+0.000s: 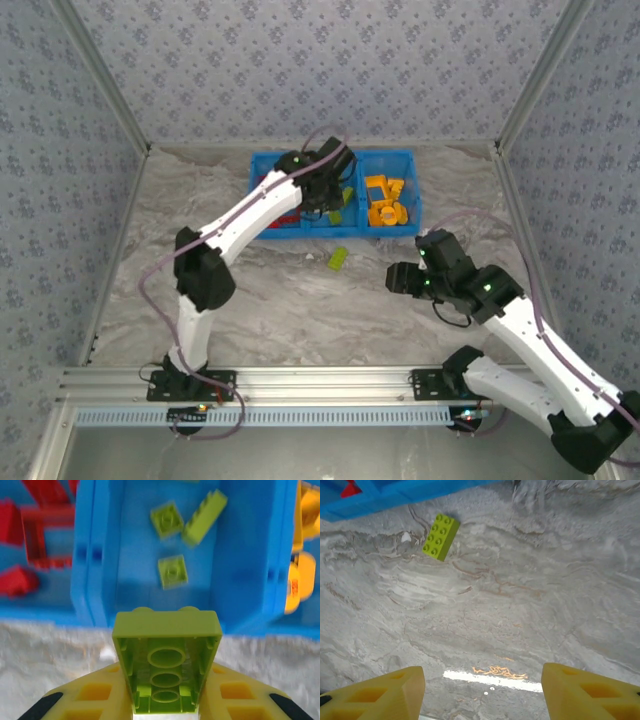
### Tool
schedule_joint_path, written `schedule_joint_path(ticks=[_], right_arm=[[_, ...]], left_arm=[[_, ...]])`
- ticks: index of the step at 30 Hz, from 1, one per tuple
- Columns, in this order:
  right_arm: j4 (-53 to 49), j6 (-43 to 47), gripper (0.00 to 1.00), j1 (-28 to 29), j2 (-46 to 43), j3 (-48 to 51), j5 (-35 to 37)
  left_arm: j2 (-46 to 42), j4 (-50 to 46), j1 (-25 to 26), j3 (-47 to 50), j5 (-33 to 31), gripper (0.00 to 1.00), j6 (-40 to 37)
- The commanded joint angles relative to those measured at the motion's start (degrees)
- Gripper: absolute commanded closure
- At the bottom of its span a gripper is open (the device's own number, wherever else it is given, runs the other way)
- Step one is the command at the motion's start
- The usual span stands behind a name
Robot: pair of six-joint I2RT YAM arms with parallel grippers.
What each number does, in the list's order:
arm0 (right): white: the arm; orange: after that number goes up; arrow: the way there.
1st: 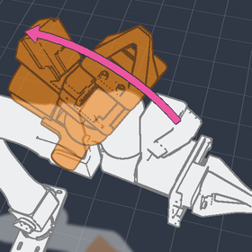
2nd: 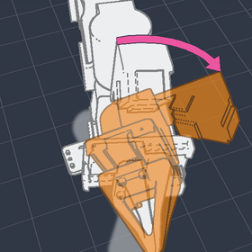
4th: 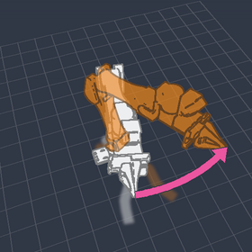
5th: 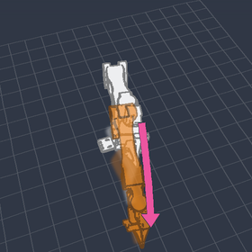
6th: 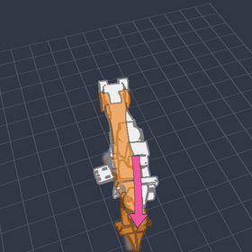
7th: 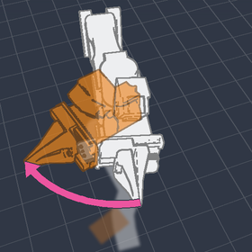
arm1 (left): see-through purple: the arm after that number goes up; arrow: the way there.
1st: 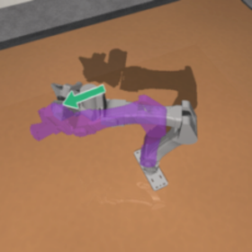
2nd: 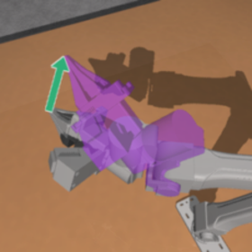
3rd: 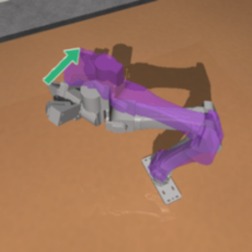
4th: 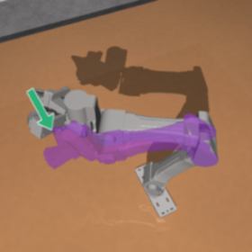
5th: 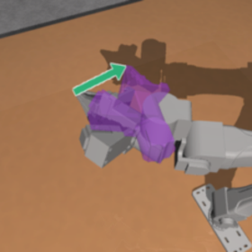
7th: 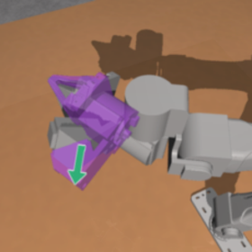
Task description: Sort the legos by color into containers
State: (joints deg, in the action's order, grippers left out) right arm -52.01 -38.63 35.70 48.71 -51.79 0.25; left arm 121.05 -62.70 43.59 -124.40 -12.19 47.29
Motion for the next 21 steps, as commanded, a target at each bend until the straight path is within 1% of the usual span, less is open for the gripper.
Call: schedule_joint_path(ticks=[1, 4, 10, 12, 15, 18, 21], right_arm=[[4.21, -1.99, 0.35, 1.42, 2.75, -0.87, 1.72], [3.74, -1.32, 0.35, 1.61, 5.19, -2.44, 2.33], [3.0, -1.84, 0.35, 1.54, 5.55, -2.61, 3.0], [2.63, -2.31, 0.35, 1.51, 5.53, -1.96, 2.88], [2.32, -2.81, 0.34, 1.49, 5.48, -1.22, 2.58], [2.61, -3.05, 0.34, 1.39, 5.52, -0.48, 2.57], [3.26, -3.2, 0.34, 0.81, 6.56, 0.45, 2.16]], left_arm=[[8.96, -6.87, -1.36, -8.42, -3.11, 0.74, -8.86], [14.2, -3.99, -2.55, -13.78, -0.34, 0.74, -10.39], [21.41, 2.75, -6.16, -19.83, 7.99, 0.71, -8.76], [23.35, 3.25, -6.39, -21.6, 8.71, 0.71, -8.7], [25.98, 0.46, -6.6, -25.0, 7.91, 0.71, -8.23], [26.34, -1.44, -6.68, -24.36, 5.79, 0.72, -7.25], [26.66, -1.88, -6.66, -22.76, 6.31, 0.72, -6.45]])
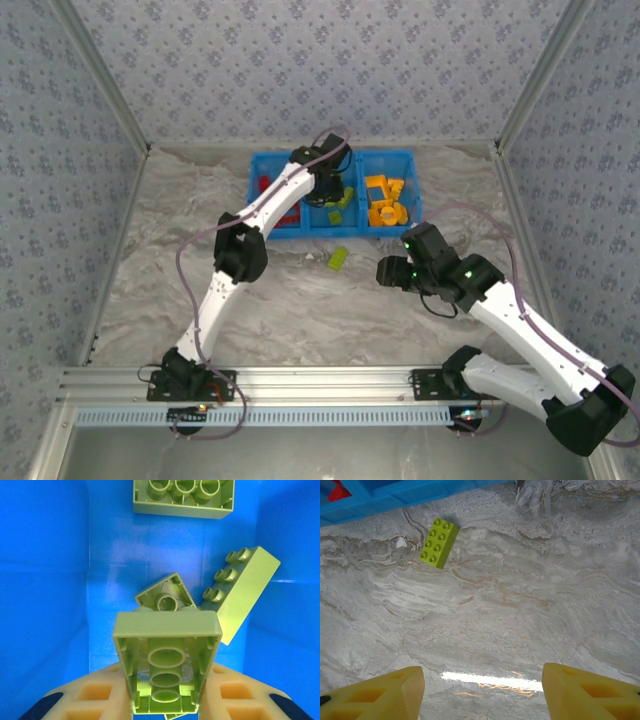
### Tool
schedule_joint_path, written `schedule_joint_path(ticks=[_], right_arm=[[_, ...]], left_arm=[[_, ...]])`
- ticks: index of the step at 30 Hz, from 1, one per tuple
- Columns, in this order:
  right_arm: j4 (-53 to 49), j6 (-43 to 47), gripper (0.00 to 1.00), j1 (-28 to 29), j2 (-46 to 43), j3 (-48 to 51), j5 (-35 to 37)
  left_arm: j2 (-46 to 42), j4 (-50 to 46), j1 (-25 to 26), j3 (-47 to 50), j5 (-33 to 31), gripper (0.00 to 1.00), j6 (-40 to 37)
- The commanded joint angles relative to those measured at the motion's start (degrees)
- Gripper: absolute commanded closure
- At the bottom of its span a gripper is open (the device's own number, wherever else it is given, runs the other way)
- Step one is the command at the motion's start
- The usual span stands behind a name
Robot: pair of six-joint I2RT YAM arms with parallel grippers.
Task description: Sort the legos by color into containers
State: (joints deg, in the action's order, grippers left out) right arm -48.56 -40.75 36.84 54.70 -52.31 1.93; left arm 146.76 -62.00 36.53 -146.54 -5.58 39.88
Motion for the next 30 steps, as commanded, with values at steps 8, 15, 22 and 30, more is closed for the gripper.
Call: schedule_joint_path(ticks=[8, 15, 22, 30], right_arm=[[3.75, 1.1, 0.31, 0.15, 10.56, 0.02, 3.52], [11.77, -2.6, 0.23, 2.59, 24.1, -4.1, 5.91], [18.31, -11.6, 0.22, 4.3, 35.6, -8.52, 6.76], [9.1, -21.51, 0.21, 7.14, 51.36, -24.23, 10.75]], left_arm=[[1.65, -6.28, 1.49, -0.06, 0.73, 0.59, 3.32], [-1.99, -6.6, 1.69, -0.68, 0.71, 0.46, 4.17], [-12.68, -11.13, 1.37, -3.58, -3.23, 0.38, 7.66], [-33.84, -12.41, -4.07, 12.28, -4.14, 0.35, 10.08]])
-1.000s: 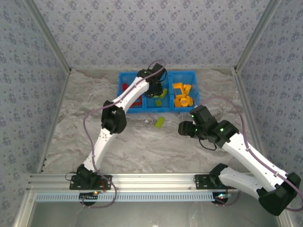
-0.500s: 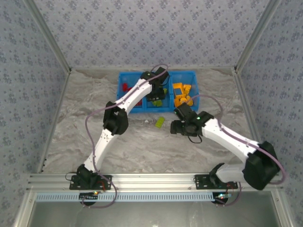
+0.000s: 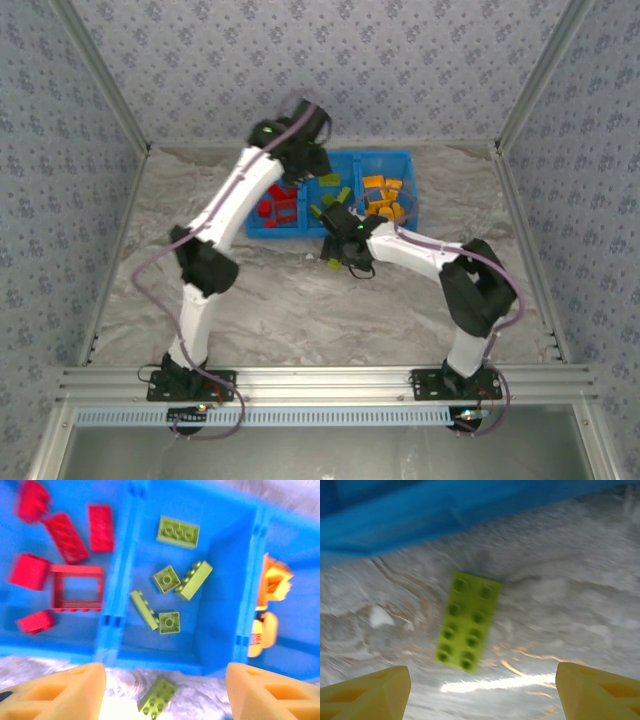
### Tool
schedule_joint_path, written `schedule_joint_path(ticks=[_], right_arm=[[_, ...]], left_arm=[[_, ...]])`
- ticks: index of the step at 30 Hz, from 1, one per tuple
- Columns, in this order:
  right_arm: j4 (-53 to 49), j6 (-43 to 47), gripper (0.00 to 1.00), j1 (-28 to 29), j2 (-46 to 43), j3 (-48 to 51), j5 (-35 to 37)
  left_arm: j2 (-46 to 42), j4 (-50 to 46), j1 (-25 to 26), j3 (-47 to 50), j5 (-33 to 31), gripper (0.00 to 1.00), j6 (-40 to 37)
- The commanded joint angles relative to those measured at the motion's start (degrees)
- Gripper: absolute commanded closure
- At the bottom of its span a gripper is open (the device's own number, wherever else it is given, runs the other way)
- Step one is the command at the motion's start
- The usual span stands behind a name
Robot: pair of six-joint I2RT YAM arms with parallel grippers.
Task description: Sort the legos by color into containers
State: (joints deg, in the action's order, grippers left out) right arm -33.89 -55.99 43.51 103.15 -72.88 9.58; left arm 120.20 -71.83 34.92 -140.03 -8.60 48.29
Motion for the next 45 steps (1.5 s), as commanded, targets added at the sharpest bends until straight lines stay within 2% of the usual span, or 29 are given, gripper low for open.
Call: schedule_joint_path(ticks=[1, 7, 12, 17, 23, 26, 31, 41, 45], right_arm=[[-6.77, -7.2, 0.22, 0.53, 4.69, -5.11, 3.2], [-11.03, -10.46, 0.28, -0.17, 11.08, -9.48, 1.64], [-12.92, -12.14, 0.35, -0.18, 14.11, -11.65, 0.81], [-12.63, -11.6, 0.51, -0.01, 16.42, -13.94, 1.14], [-14.88, -10.1, 0.72, 0.56, 16.88, -15.88, 2.68], [-19.1, -6.37, 0.74, 2.42, 14.92, -19.15, 6.68], [-28.67, 3.42, 0.74, 6.22, 15.24, -29.87, 18.76], [-36.67, 14.99, 0.74, -2.17, 27.97, -49.36, 25.03], [-37.94, 17.65, 0.75, -5.17, 33.74, -56.56, 23.57]], left_arm=[[-10.63, -1.31, -3.33, 10.31, -0.29, 0.35, 2.02], [-29.61, 6.01, -6.36, 36.63, 2.81, 0.35, 0.64], [-45.65, 16.16, -9.67, 59.12, 13.64, 0.35, -1.91], [-60.66, 19.73, -10.56, 75.1, 19.45, 0.33, -3.87], [-74.62, 19.74, -11.1, 89.37, 23.12, 0.31, 0.69], [-77.57, 19.29, -11.1, 91.49, 23.1, 0.3, 1.54], [-76.7, 18.57, -11.1, 89.15, 20.36, 0.31, -0.3], [-68.77, 22.68, -11.1, 83.15, 18.82, 0.3, -2.86], [-68.49, 22.94, -11.01, 82.69, 18.68, 0.3, -3.16]])
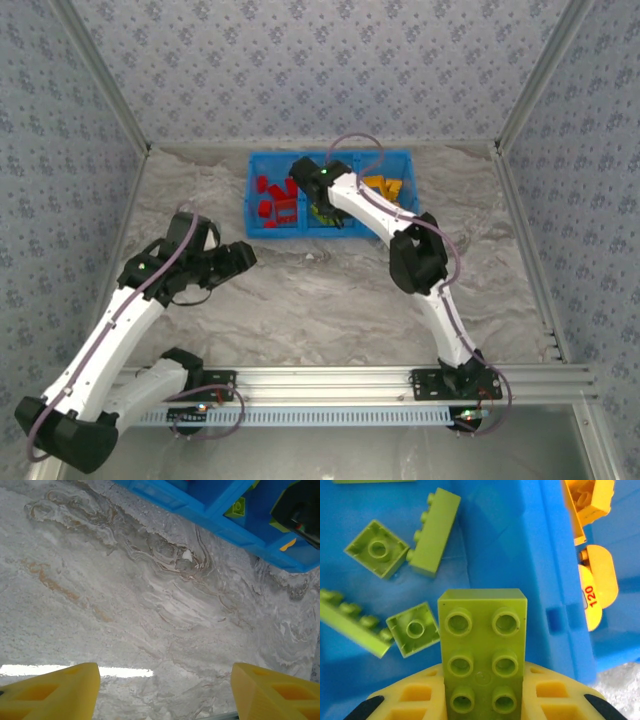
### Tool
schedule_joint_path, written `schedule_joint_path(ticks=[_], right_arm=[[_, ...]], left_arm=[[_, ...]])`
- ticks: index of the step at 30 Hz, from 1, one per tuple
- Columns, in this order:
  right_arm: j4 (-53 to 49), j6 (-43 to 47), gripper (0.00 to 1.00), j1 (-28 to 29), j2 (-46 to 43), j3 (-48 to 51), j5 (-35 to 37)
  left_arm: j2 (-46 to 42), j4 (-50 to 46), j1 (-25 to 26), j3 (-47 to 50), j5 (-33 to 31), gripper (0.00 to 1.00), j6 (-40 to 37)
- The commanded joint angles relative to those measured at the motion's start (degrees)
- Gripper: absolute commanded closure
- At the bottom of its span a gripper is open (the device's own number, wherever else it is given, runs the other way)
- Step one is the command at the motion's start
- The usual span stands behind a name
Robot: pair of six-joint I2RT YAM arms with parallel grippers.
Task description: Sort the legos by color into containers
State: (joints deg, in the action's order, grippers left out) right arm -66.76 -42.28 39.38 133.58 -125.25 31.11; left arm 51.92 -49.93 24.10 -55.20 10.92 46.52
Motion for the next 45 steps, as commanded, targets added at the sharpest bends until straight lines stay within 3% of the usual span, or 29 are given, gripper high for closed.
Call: schedule_joint_path(ticks=[1, 6, 12, 22, 24, 25, 27, 29, 32, 33, 37, 40, 42, 43, 45], right_arm=[[-6.07, 4.09, 0.74, -1.58, 4.8, -6.19, 1.78], [-6.04, 5.1, 0.72, -2.89, 7.7, -9.39, 0.72], [-5.04, 5.77, 0.5, -3.03, 9.04, -10.13, 0.18], [-7.08, 5.17, 0.45, -0.68, 4.66, -16.79, 1.37], [-6.71, 5.21, 0.44, -0.05, 1.34, -17.56, 1.45], [-6.78, 5.08, 0.43, 0.35, -0.74, -17.51, 1.69], [-7.23, 4.13, 0.4, 0.91, -5.75, -15.61, 2.95], [-5.34, 3.47, 0.35, 0.92, -13.47, -8.53, 3.88], [4.16, 5.15, 0.26, 0.79, -29.79, 12.84, 3.29], [7.98, 6.69, 0.02, 0.74, -35.21, 20.02, 2.76], [18.18, 11.68, 0.0, -0.37, -58.47, 45.37, 2.6], [12.86, 9.8, 0.0, -2.85, -69.41, 53.21, 8.99], [4.68, 3.49, 0.0, -8.0, -72.47, 55.84, 13.7], [5.43, 4.66, 0.0, -12.23, -73.97, 59.58, 13.17], [16.78, 13.61, 0.0, -21.86, -80.59, 70.31, 8.29]], left_arm=[[-0.39, 0.76, -0.24, -2.11, -0.97, 0.3, -1.36], [-1.21, -0.19, -0.23, -2.1, -1.1, 0.3, -1.74], [-1.54, -0.44, -0.19, -2.01, -1.16, 0.3, -1.62], [-0.29, -0.43, -0.19, -2.28, -1.28, 0.28, -2.01], [-0.24, -0.3, -0.19, -2.41, -1.45, 0.23, -2.12], [-0.24, -0.32, -0.2, -2.48, -1.53, 0.04, -2.11], [-0.24, -0.38, -0.22, -2.72, -1.64, 0.02, -2.05], [-0.15, -0.94, -0.24, -3.07, -1.67, 0.02, -2.56], [-0.44, -2.13, -0.28, -3.54, -2.66, 0.02, -3.56], [-0.56, -2.68, -0.29, -3.75, -3.34, 0.02, -3.86], [-0.89, -6.73, -0.28, -5.47, -10.16, 0.02, -6.19], [-0.19, -10.25, -0.29, -6.94, -19.51, 0.02, -8.13], [1.09, -13.96, -0.28, -7.68, -32.17, 0.02, -6.64], [1.52, -15.04, -0.28, -7.16, -39.06, 0.02, -5.22], [1.2, -10.72, -0.46, -3.0, -50.62, 0.02, -7.38]])
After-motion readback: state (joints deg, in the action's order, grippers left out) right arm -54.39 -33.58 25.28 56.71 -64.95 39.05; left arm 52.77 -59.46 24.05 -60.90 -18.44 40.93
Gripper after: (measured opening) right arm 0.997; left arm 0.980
